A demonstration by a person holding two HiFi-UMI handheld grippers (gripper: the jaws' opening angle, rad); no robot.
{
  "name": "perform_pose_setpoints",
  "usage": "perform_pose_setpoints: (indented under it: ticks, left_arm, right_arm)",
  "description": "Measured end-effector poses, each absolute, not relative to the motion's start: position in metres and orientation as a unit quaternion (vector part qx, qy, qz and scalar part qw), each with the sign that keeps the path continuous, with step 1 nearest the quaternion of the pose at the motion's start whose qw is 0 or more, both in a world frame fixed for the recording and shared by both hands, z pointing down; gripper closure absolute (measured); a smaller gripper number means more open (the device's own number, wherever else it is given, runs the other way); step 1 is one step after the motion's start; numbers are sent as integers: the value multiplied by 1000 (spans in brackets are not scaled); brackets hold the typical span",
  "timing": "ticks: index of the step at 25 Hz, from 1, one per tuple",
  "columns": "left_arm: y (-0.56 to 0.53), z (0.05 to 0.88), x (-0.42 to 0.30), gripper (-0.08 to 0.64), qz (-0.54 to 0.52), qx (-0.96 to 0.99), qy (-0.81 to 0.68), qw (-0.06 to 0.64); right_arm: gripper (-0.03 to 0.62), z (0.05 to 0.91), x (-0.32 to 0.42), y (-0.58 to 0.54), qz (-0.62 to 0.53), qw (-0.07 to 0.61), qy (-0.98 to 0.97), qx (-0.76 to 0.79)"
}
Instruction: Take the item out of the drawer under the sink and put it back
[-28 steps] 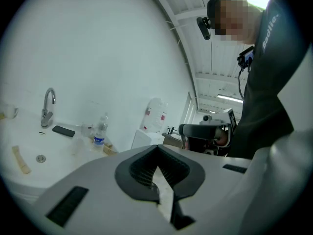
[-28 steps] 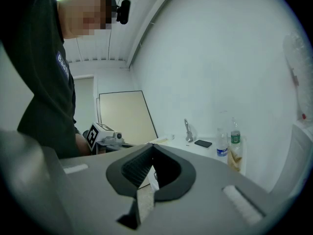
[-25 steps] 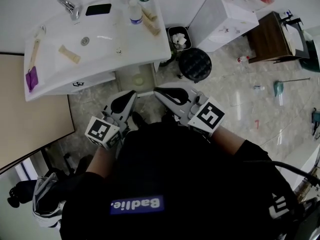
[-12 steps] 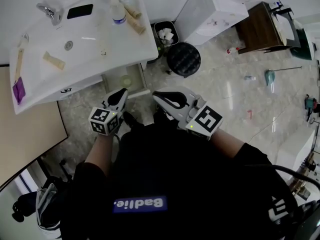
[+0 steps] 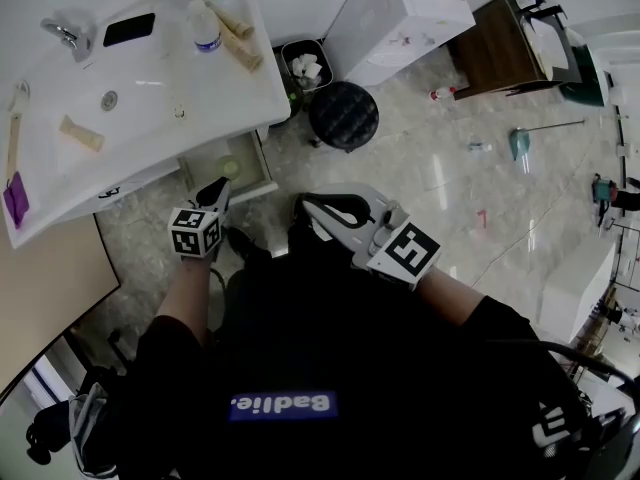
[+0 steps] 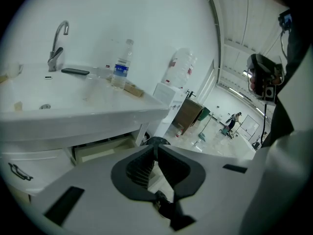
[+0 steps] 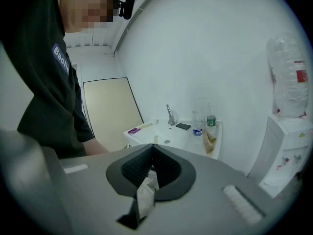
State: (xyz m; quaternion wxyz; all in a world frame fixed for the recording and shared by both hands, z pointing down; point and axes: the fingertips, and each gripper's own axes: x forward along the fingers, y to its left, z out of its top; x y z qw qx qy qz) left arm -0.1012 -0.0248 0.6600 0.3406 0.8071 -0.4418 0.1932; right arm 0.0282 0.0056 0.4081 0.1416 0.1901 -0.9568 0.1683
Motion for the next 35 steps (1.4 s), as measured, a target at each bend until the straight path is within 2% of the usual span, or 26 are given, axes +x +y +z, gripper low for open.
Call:
perform_pose_setpoints:
  ticks: [11,15,27,35]
  left_arm:
    - [-35,716,-106,551,239,784,-443,363]
    - [-42,736,-116,482,259,768,-452,373]
    - [-58,800,-144,442,333,705,-486,394]
    - [-55,832,-152,442,341,665,-502,436]
  right_arm:
    - [591,422,37,-1,182,157,-950,200]
    - [591,427,42,-5,192,164,-947,201]
    - [591,450,57,-11,212,199,-936,197]
    - [591,458,70,-14,219,215,-930,201]
